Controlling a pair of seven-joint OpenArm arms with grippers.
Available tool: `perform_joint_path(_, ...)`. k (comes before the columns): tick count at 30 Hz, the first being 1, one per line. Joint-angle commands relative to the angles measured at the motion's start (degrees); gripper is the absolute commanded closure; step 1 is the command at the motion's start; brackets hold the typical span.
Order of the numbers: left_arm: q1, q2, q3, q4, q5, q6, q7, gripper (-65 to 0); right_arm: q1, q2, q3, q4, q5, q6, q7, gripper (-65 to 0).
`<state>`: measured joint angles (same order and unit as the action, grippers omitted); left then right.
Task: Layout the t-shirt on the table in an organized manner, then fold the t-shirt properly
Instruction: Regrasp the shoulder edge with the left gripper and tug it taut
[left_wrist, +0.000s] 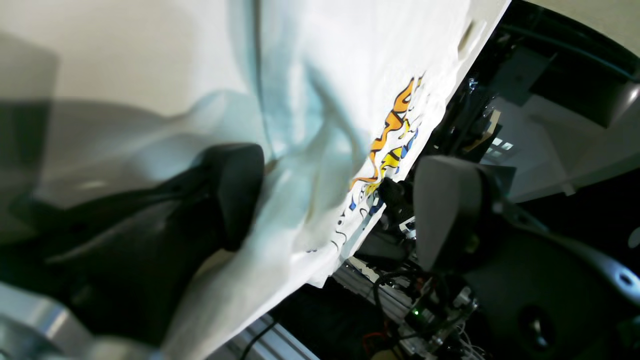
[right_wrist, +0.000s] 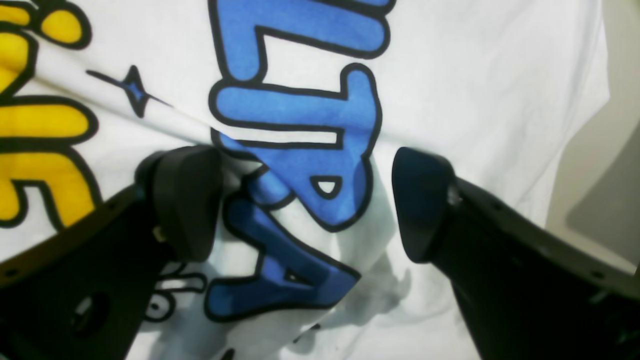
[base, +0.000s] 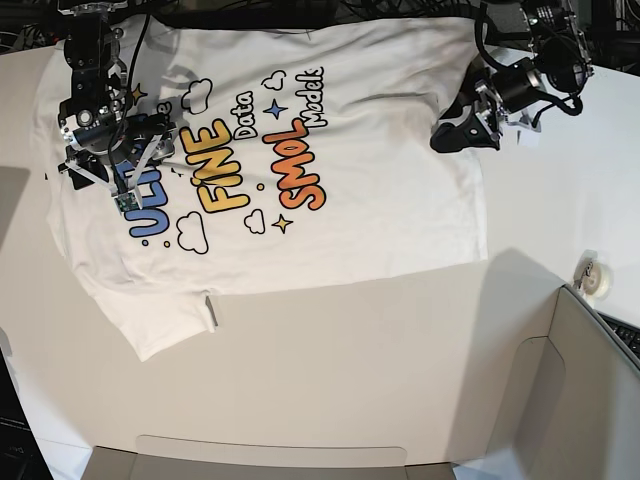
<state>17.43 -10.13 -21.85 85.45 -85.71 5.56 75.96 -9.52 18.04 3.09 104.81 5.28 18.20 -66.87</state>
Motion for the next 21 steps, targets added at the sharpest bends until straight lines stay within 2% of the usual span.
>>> perform_joint_path(1, -1.2, 0.2, 0.6, -0.3, 0.7, -0.4, -1.2, -48.7, 0.0, 0.2, -0.1, 0.1, 0.1, 0.3, -1.1, -52.2)
perform_joint_path(14, -4.7, 4.7, 1.1, -0.4, 0.7, -0.4, 1.3, -48.7, 0.0, 0.2, -0.1, 0.1, 0.1, 0.3, -1.1, -52.2)
perform_joint_path(21, -4.7, 4.9, 8.8, -0.4, 0.7, -0.4, 1.4, -48.7, 0.0, 0.4, -0.1, 0.1, 0.1, 0.3, -1.1, -52.2)
